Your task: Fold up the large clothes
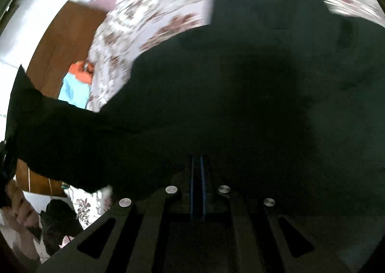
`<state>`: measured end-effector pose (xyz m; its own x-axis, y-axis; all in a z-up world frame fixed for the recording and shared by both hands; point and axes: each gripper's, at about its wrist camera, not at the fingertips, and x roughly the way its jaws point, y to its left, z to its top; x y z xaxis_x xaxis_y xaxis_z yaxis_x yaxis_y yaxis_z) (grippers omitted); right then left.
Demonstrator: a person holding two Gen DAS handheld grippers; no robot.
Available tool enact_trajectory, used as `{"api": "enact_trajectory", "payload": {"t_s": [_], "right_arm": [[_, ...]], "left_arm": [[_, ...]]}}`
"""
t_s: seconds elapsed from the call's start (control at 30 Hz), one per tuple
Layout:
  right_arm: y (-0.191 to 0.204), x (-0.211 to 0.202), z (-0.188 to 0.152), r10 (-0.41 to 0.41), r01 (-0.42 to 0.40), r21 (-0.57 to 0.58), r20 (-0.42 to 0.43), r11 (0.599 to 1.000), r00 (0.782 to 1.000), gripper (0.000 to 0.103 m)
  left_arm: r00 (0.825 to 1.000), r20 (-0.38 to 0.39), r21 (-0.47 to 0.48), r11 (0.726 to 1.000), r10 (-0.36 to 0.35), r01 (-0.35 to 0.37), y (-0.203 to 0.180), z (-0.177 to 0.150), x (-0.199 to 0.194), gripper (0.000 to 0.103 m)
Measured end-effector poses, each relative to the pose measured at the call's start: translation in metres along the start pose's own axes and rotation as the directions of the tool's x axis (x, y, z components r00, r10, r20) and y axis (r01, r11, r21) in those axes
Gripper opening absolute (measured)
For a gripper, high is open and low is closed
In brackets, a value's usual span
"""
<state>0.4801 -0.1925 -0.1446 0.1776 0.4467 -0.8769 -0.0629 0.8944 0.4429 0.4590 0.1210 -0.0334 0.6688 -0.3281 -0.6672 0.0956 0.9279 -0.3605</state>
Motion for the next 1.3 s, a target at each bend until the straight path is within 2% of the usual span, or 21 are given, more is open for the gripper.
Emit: {"api": "enact_trajectory", "payload": {"t_s": [0.17,0.3,0.4,0.5,0.57,0.6,0.63,0.7,0.73,0.83,0.87,0.9,0.97,1.0,1.07,1.1,1.13,1.17,1.2,1.27,1.3], "right_arm": [[-0.090,-0.057,-0.023,-0.036,0.028,0.123,0.066,0.992,0.997,0.006],[-0.147,-0.077,-0.046,-0.066,0.052,0.187,0.071,0.981,0.995,0.006],[-0.170,-0.077,-0.059,-0.074,0.057,0.224,0.069,0.973,0.995,0.006],[-0.182,-0.070,-0.062,-0.063,0.045,0.241,0.065,0.969,0.996,0.006],[-0.186,-0.068,-0.064,-0.050,0.032,0.246,0.066,0.969,0.997,0.006],[-0.190,-0.064,-0.063,-0.033,0.015,0.254,0.067,0.967,0.997,0.006],[-0.188,-0.063,-0.061,-0.025,0.007,0.259,0.065,0.966,0.998,0.006],[-0.191,-0.059,-0.058,-0.013,-0.004,0.266,0.063,0.964,0.998,0.006],[-0.193,-0.060,-0.059,-0.007,-0.010,0.269,0.063,0.963,0.998,0.006],[-0.193,-0.060,-0.056,0.032,-0.050,0.295,0.067,0.954,0.997,0.006],[-0.192,-0.062,-0.056,0.046,-0.063,0.298,0.064,0.953,0.997,0.006],[-0.186,-0.060,-0.048,0.066,-0.080,0.294,0.056,0.952,0.996,0.006],[-0.175,-0.060,-0.037,0.104,-0.113,0.275,0.046,0.955,0.993,0.006],[-0.163,-0.056,-0.023,0.136,-0.138,0.259,0.024,0.956,0.990,0.006],[-0.145,-0.052,-0.006,0.172,-0.164,0.231,-0.015,0.959,0.985,0.010],[-0.129,-0.047,0.009,0.188,-0.175,0.203,-0.044,0.963,0.981,0.018],[-0.120,-0.047,0.015,0.186,-0.173,0.183,-0.057,0.968,0.981,0.030],[-0.109,-0.047,0.022,0.180,-0.168,0.160,-0.068,0.973,0.981,0.036],[-0.099,-0.046,0.029,0.176,-0.164,0.137,-0.079,0.977,0.981,0.047],[-0.087,-0.046,0.035,0.168,-0.156,0.118,-0.101,0.981,0.981,0.052],[-0.081,-0.041,0.039,0.161,-0.147,0.125,-0.117,0.981,0.980,0.052]], "left_arm": [[0.991,-0.134,0.152,0.988,-0.013,0.034,-0.076,-0.031,0.076,0.006],[0.964,-0.266,0.276,0.959,0.015,0.061,-0.134,-0.073,0.140,0.006],[0.932,-0.352,0.404,0.912,0.087,0.068,-0.171,-0.113,0.182,0.006],[0.909,-0.379,0.528,0.847,0.174,0.058,-0.195,-0.148,0.204,0.006],[0.905,-0.341,0.624,0.781,0.253,0.017,-0.207,-0.164,0.210,0.009],[0.907,-0.309,0.677,0.736,0.287,-0.002,-0.213,-0.171,0.209,0.010],[0.912,-0.254,0.753,0.657,0.321,-0.022,-0.224,-0.180,0.207,0.010],[0.926,-0.186,0.834,0.551,0.329,-0.028,-0.237,-0.194,0.201,0.010],[0.930,-0.174,0.852,0.523,0.324,-0.023,-0.240,-0.198,0.198,0.010],[0.930,-0.181,0.858,0.513,0.319,-0.009,-0.234,-0.201,0.194,0.010],[0.931,-0.171,0.868,0.496,0.321,-0.012,-0.233,-0.203,0.193,0.010],[0.934,-0.152,0.885,0.466,0.324,-0.018,-0.234,-0.207,0.192,0.010],[0.939,-0.114,0.916,0.400,0.326,-0.028,-0.243,-0.217,0.191,0.010],[0.939,-0.085,0.934,0.354,0.333,-0.041,-0.245,-0.224,0.189,0.009],[0.939,-0.050,0.952,0.300,0.340,-0.058,-0.250,-0.233,0.190,0.009],[0.938,-0.029,0.961,0.267,0.345,-0.068,-0.254,-0.238,0.190,0.009],[0.936,0.002,0.973,0.215,0.351,-0.083,-0.256,-0.244,0.189,0.009],[0.935,0.031,0.981,0.168,0.353,-0.096,-0.258,-0.248,0.191,0.009],[0.934,0.065,0.989,0.104,0.351,-0.108,-0.261,-0.257,0.190,0.009],[0.930,0.104,0.993,0.024,0.353,-0.120,-0.263,-0.267,0.191,0.009],[0.929,0.117,0.992,-0.004,0.351,-0.123,-0.263,-0.271,0.192,0.009]]}}
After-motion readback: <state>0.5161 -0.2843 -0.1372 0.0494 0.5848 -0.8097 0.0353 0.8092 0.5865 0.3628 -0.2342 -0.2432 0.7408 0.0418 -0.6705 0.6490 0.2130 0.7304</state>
